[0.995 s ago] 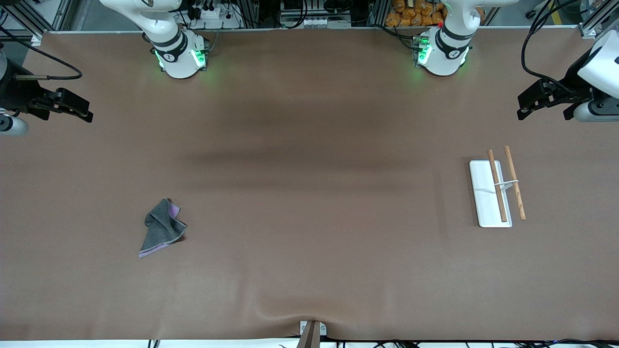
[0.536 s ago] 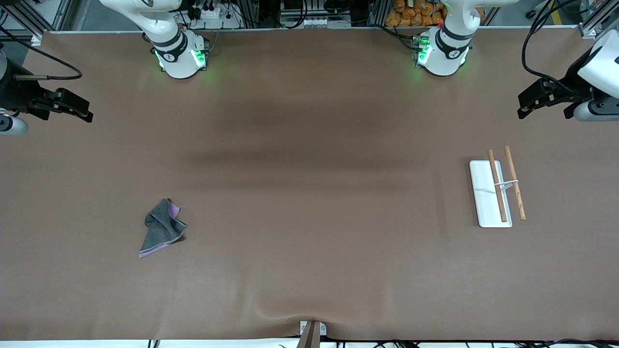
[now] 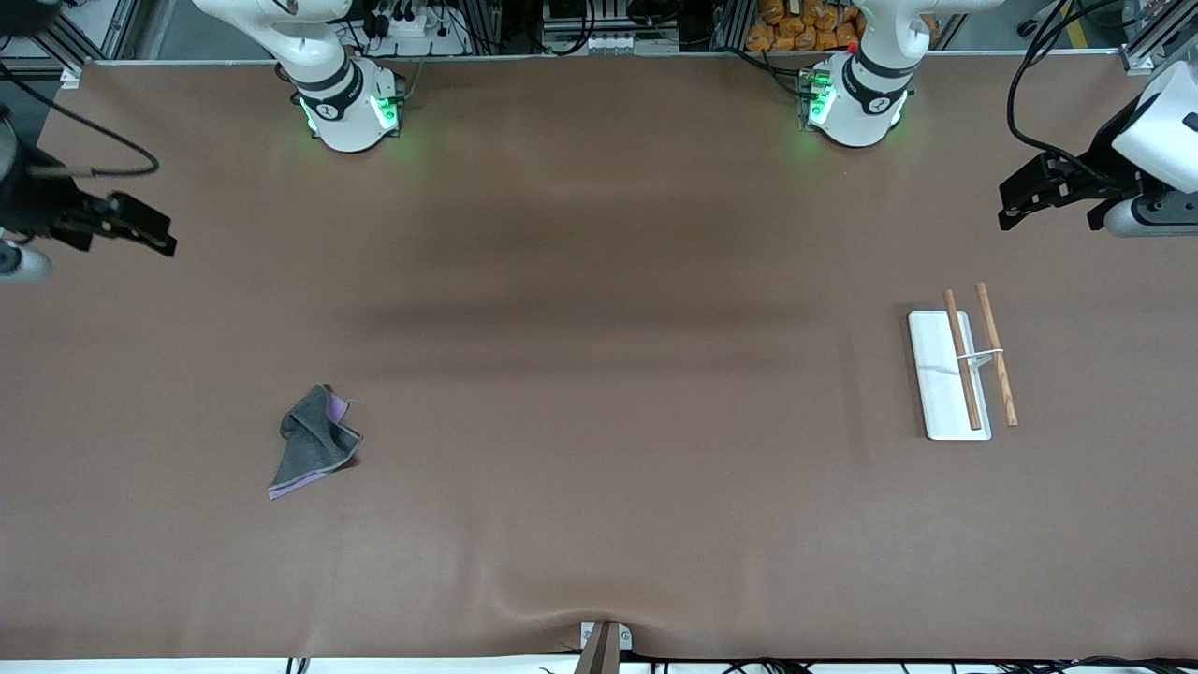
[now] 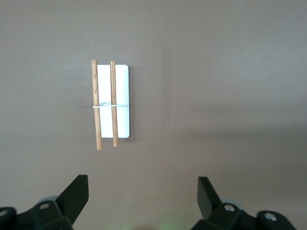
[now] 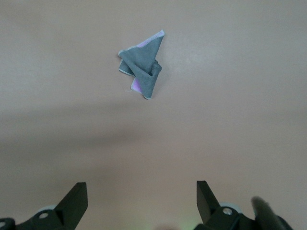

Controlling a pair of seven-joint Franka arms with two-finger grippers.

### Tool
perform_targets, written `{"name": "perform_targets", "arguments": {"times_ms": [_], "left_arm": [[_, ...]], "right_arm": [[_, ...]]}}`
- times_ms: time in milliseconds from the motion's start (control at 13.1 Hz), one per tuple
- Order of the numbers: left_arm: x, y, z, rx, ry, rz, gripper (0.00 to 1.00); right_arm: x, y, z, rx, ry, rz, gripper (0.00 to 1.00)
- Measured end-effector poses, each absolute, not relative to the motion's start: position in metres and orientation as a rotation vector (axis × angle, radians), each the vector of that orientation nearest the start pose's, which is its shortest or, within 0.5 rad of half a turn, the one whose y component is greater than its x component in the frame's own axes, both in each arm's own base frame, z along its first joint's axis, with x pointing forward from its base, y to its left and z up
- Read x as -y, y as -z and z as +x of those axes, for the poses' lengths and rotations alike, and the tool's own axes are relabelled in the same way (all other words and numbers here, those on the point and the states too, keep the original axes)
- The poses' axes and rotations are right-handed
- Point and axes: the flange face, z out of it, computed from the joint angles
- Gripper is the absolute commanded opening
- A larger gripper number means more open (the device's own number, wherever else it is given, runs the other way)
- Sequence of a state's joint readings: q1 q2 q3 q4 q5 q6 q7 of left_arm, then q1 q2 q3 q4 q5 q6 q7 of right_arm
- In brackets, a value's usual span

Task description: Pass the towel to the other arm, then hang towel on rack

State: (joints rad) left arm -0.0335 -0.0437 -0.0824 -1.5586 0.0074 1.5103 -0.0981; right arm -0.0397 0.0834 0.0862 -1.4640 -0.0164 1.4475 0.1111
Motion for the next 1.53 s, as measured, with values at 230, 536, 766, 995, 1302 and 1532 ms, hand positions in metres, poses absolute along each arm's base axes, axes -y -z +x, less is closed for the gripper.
{"name": "perform_targets", "arguments": {"times_ms": [230, 536, 766, 995, 1302, 1532], "left_arm": [[0.062, -0.646, 0.531, -0.027, -0.015, -3.129, 1.0], [0.061, -0.642, 0.531, -0.025, -0.029, -3.128, 1.0], [0.061, -0.642, 0.531, -0.025, -0.03, -3.128, 1.0], [0.061, -0.642, 0.531, -0.024, -0.031, -3.128, 1.0], [0.06, -0.641, 0.531, -0.022, -0.033, -3.128, 1.0], [0.061, -0.641, 0.531, -0.023, -0.033, -3.128, 1.0]], "right_arm": [[-0.029, -0.598, 0.574, -0.083, -0.229, -3.151, 1.0], [-0.03, -0.6, 0.572, -0.078, -0.242, -3.151, 1.0], [-0.03, -0.598, 0.576, -0.08, -0.218, -3.143, 1.0], [-0.053, -0.575, 0.592, -0.01, -0.199, -3.117, 1.0], [-0.105, -0.508, 0.635, 0.155, -0.092, -3.102, 1.0], [-0.105, -0.465, 0.667, 0.218, 0.031, -3.085, 1.0]]}}
